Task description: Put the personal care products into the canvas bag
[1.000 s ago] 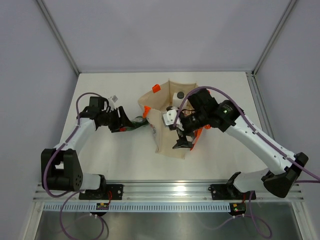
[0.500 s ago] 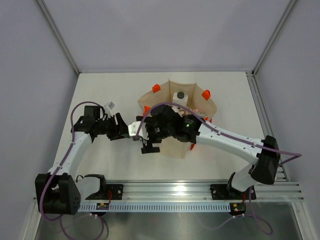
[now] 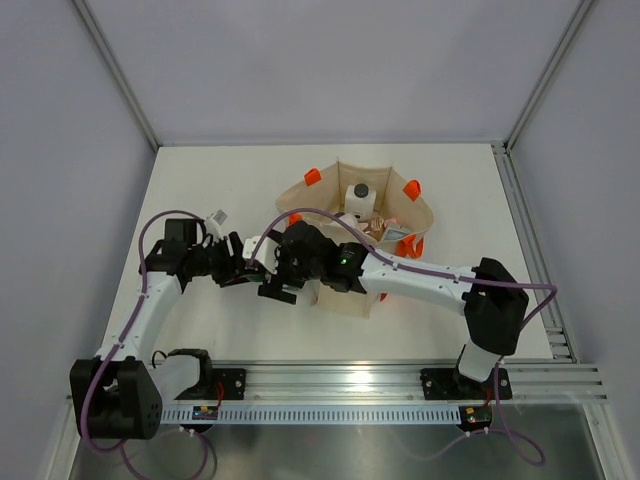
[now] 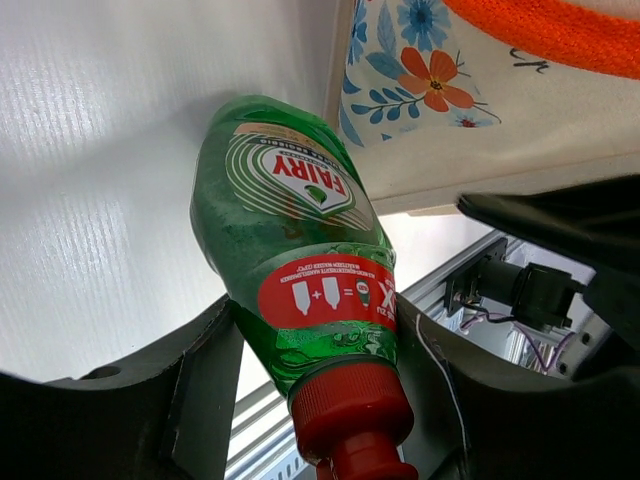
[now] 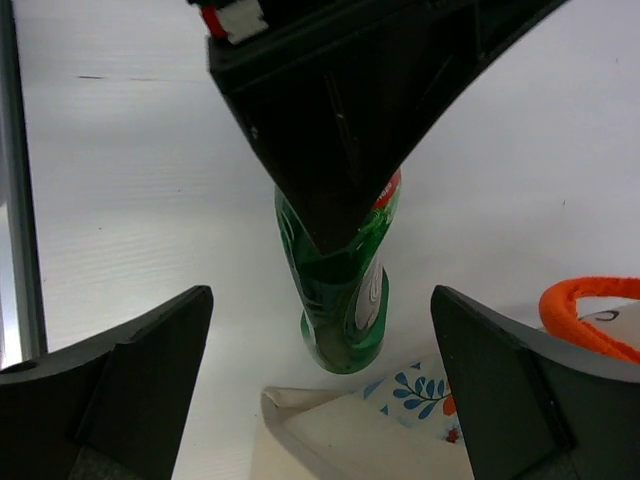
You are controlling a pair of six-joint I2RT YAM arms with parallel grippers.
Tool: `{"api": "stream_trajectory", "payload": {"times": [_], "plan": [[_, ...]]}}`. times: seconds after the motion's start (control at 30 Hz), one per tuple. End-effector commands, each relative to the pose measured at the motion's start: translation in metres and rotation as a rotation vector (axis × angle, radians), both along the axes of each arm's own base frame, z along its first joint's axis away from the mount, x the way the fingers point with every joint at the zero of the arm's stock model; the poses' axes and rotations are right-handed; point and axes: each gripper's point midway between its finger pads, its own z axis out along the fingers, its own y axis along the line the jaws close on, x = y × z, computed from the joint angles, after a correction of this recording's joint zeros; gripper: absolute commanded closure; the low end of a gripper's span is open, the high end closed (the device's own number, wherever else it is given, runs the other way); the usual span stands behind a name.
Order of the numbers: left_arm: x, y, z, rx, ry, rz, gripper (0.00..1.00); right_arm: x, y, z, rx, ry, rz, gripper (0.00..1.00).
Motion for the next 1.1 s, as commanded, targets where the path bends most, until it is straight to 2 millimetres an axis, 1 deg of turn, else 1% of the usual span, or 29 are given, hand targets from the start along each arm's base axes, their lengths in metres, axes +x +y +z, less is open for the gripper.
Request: {"api": "stream_trajectory", "payload": {"times": [0.0,0.03,0.07,0.13,0.17,0.23,0.27,0.3,0.33,0.37,0.4,0.43,0.53,0.57,0.63,0.67,0.73,0.77,0.8,0.87,0.9,0.93,0.97,1.0,1.03,1.07], "plan": [[0.003,-0.012,0.03,-0.106,-0.101,-0.055,1.0,0.011,0.009,-0.012,0.044,0.0,-0.107,0.0],[0.003,-0.012,0.032,-0.106,-0.107,-0.053,1.0,0.011,0.01,-0.016,0.035,-0.002,-0.108,0.0],[0.003,-0.012,0.032,-0.107,-0.108,-0.052,1.0,0.011,0.012,-0.025,0.02,0.006,-0.109,0.01],[0.003,-0.013,0.032,-0.111,-0.105,-0.055,1.0,0.014,0.015,-0.028,0.026,0.002,-0.118,0.01],[0.002,-0.013,0.032,-0.113,-0.106,-0.057,1.0,0.016,0.016,-0.035,0.018,0.002,-0.125,0.0],[0.003,-0.013,0.033,-0.116,-0.109,-0.057,1.0,0.02,0.021,-0.036,0.033,-0.015,-0.131,0.0],[0.002,-0.013,0.033,-0.117,-0.108,-0.057,1.0,0.021,0.021,-0.044,0.023,-0.014,-0.133,0.01],[0.002,-0.013,0.033,-0.12,-0.108,-0.059,1.0,0.023,0.027,-0.039,0.054,-0.026,-0.128,0.05],[0.002,-0.013,0.033,-0.12,-0.107,-0.059,1.0,0.022,0.029,-0.04,0.06,-0.025,-0.118,0.09],[0.002,-0.013,0.033,-0.121,-0.106,-0.06,1.0,0.02,0.029,-0.046,0.057,-0.017,-0.116,0.15],[0.001,-0.013,0.034,-0.126,-0.107,-0.064,1.0,0.02,0.031,-0.045,0.067,-0.015,-0.11,0.2],[0.001,-0.014,0.035,-0.127,-0.109,-0.063,1.0,0.018,0.032,-0.047,0.07,-0.008,-0.097,0.33],[0.001,-0.014,0.038,-0.132,-0.117,-0.064,1.0,0.013,0.033,-0.049,0.081,0.006,-0.079,0.49],[0.001,-0.014,0.04,-0.134,-0.119,-0.063,1.0,0.013,0.034,-0.048,0.086,0.007,-0.075,0.58],[0.002,-0.014,0.044,-0.137,-0.127,-0.059,0.95,0.011,0.036,-0.046,0.095,0.011,-0.063,0.68],[0.001,-0.015,0.046,-0.14,-0.13,-0.059,0.84,0.009,0.036,-0.044,0.099,0.013,-0.054,0.77],[0.004,-0.01,0.052,-0.144,-0.147,-0.029,0.75,0.006,0.037,-0.042,0.103,0.018,-0.04,0.84],[0.004,-0.01,0.054,-0.144,-0.155,-0.027,0.62,0.003,0.036,-0.039,0.109,0.025,-0.024,0.87],[0.005,-0.009,0.058,-0.137,-0.169,-0.022,0.56,0.002,0.036,-0.036,0.115,0.027,-0.017,0.94],[0.003,-0.007,0.066,-0.127,-0.202,-0.023,0.45,-0.004,0.033,-0.027,0.13,0.025,0.009,0.98],[0.005,-0.005,0.069,-0.11,-0.221,-0.011,0.31,-0.007,0.031,-0.027,0.127,0.029,0.018,0.99],[0.005,-0.003,0.077,-0.099,-0.239,-0.003,0.28,-0.012,0.029,-0.025,0.126,0.032,0.045,1.0],[0.005,-0.002,0.085,-0.09,-0.271,0.007,0.26,-0.016,0.027,-0.016,0.135,0.027,0.062,1.0],[0.005,0.0,0.09,-0.084,-0.287,0.02,0.15,-0.019,0.023,-0.018,0.117,0.035,0.071,1.0],[0.006,0.0,0.099,-0.08,-0.312,0.027,0.13,-0.023,0.02,-0.017,0.113,0.037,0.093,1.0],[0.005,0.001,0.106,-0.075,-0.334,0.037,0.01,-0.024,0.019,-0.008,0.125,0.027,0.103,1.0]]}}
